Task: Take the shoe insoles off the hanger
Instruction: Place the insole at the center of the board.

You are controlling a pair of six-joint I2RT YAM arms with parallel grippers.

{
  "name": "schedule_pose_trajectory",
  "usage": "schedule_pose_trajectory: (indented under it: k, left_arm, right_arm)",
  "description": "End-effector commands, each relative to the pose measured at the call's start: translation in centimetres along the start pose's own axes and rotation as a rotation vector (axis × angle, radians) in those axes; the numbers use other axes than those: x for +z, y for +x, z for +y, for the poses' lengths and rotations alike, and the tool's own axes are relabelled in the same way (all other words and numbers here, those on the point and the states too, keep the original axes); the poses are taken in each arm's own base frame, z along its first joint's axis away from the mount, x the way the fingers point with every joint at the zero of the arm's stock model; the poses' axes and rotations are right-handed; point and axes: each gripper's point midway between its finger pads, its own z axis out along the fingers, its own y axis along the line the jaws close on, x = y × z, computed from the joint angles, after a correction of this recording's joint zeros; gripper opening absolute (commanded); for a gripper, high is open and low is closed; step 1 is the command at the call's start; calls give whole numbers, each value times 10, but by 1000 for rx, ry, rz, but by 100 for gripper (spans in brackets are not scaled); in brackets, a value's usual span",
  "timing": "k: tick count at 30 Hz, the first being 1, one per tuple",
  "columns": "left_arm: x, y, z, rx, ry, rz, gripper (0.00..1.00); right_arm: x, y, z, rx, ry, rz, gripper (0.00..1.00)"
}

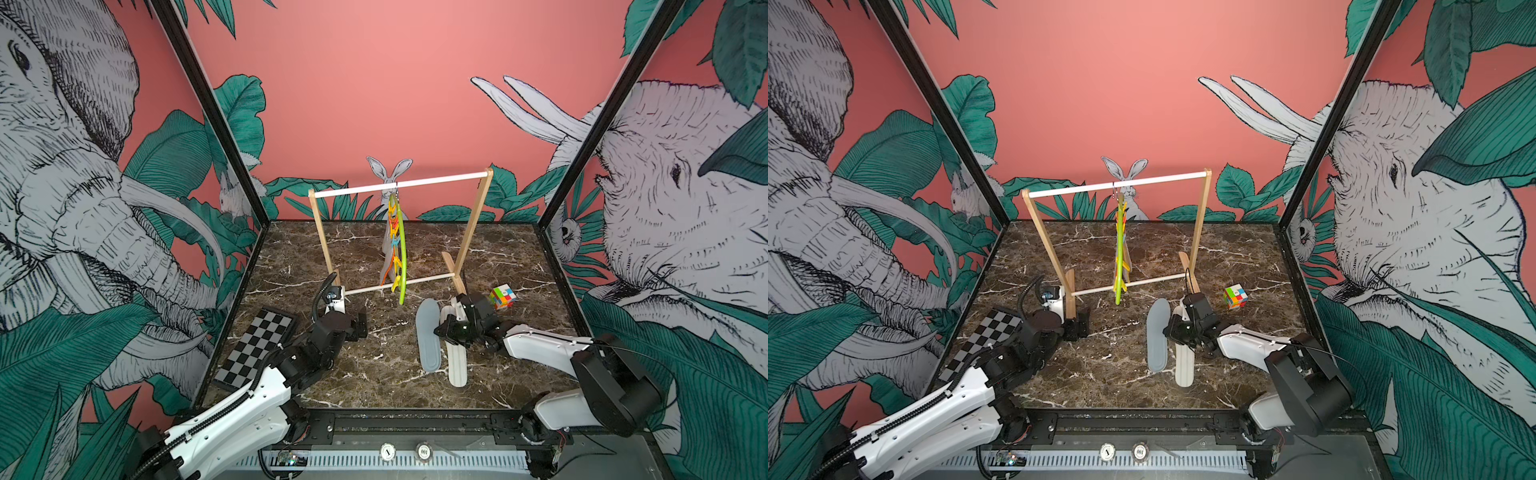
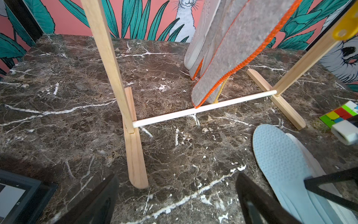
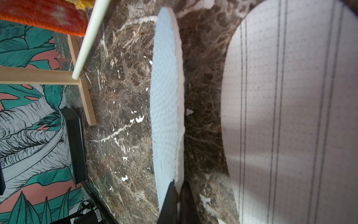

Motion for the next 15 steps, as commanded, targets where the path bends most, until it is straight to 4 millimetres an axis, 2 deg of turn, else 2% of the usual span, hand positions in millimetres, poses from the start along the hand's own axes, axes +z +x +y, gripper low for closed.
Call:
schedule_pose_trajectory:
  k: [1,15]
  left_arm:
    - [1,0,2,-26,-4,-14,96]
    - [2,4,3,-28,-9,-9,96]
  right_arm:
    - [4,3,-4,-10,6,-5,0]
    - [12,9,-17,-6,36,13,0]
